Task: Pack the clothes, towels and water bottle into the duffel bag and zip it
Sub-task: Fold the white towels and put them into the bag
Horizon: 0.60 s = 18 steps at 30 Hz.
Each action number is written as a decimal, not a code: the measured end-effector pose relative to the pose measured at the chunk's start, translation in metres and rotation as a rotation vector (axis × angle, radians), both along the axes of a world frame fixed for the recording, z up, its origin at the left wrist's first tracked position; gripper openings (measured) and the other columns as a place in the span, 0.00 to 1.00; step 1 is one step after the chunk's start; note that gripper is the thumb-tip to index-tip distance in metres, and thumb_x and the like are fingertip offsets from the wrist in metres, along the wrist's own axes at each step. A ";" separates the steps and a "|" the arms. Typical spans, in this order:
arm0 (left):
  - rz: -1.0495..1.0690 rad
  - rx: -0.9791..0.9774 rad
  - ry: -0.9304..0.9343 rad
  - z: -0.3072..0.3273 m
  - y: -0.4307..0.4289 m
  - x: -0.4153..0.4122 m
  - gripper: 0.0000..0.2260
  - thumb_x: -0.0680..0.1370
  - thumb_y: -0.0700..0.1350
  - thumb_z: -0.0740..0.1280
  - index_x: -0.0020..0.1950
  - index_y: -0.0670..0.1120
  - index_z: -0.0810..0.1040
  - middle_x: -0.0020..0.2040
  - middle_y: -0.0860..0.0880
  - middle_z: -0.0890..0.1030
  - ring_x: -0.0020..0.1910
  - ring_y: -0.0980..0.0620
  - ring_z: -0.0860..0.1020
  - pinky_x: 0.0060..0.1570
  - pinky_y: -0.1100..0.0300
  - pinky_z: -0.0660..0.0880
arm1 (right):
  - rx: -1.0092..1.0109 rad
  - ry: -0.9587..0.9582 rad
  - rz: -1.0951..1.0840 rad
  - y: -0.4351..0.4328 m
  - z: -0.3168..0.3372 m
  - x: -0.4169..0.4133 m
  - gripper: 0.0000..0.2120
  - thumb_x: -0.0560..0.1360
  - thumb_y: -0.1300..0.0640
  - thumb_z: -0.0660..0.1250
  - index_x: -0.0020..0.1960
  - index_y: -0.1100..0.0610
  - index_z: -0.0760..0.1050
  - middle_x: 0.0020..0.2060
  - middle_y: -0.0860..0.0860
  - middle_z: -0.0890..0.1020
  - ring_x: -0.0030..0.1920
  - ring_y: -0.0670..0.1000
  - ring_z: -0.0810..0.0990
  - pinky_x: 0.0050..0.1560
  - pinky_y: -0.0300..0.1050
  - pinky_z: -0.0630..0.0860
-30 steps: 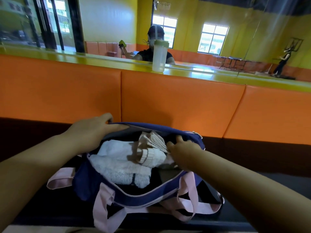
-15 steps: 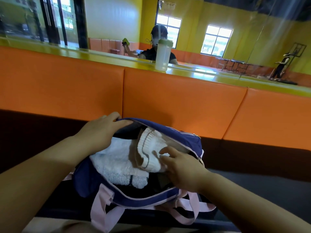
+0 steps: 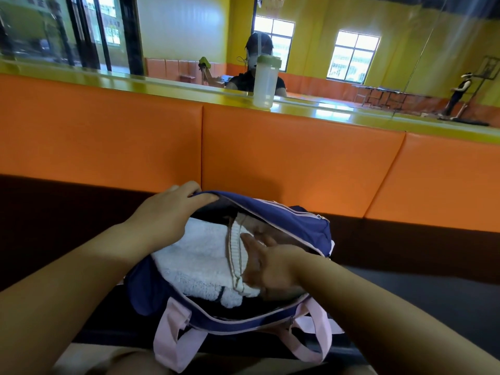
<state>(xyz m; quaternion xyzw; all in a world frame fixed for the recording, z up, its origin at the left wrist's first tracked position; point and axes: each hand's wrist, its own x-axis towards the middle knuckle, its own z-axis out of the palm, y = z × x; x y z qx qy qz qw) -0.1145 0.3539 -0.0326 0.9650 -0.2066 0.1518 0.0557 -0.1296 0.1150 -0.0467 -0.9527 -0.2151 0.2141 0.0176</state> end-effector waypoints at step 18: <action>-0.047 -0.213 0.194 0.063 0.001 0.009 0.21 0.68 0.71 0.55 0.45 0.59 0.79 0.43 0.58 0.81 0.41 0.60 0.77 0.43 0.54 0.78 | 0.183 -0.347 0.197 -0.031 0.118 0.009 0.11 0.76 0.49 0.66 0.57 0.48 0.77 0.54 0.44 0.82 0.43 0.43 0.78 0.46 0.38 0.73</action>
